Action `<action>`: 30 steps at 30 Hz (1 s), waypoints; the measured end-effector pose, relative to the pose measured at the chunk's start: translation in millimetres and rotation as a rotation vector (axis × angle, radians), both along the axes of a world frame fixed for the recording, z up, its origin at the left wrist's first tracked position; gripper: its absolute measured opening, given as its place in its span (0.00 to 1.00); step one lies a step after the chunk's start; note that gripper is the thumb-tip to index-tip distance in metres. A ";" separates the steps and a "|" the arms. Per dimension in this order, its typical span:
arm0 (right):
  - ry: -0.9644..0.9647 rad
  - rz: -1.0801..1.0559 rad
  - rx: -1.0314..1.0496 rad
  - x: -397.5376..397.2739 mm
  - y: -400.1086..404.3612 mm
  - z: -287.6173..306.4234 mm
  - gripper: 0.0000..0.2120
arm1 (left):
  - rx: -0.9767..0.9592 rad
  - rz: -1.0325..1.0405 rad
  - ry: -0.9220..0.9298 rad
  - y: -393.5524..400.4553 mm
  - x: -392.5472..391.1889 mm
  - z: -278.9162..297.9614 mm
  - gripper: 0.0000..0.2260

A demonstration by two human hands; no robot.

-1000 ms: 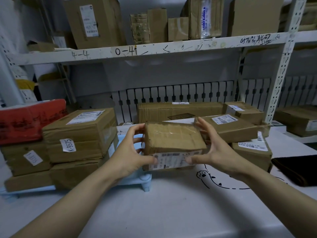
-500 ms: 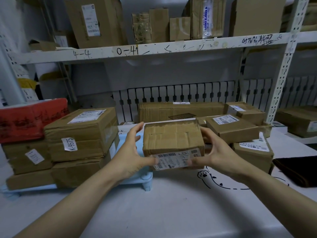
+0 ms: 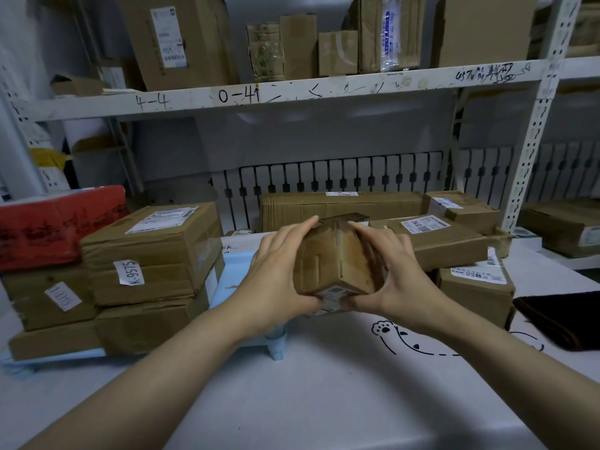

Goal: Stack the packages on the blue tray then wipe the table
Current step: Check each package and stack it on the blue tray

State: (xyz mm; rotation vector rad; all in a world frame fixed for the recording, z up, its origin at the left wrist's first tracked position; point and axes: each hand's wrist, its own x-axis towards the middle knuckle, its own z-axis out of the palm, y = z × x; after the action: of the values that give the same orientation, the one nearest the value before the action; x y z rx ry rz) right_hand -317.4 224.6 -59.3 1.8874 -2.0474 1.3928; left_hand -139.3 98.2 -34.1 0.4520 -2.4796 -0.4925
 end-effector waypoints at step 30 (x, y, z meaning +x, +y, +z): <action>-0.309 0.037 0.109 -6.5 7.9 -7.3 0.43 | 0.438 0.019 0.083 -6.5 17.5 -2.2 0.53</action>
State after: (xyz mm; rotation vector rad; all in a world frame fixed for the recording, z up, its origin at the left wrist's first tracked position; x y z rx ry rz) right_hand -323.9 232.5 -66.5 1.8580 -2.2747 1.7102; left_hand -121.8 91.6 -36.3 0.6099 -2.2806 -1.0318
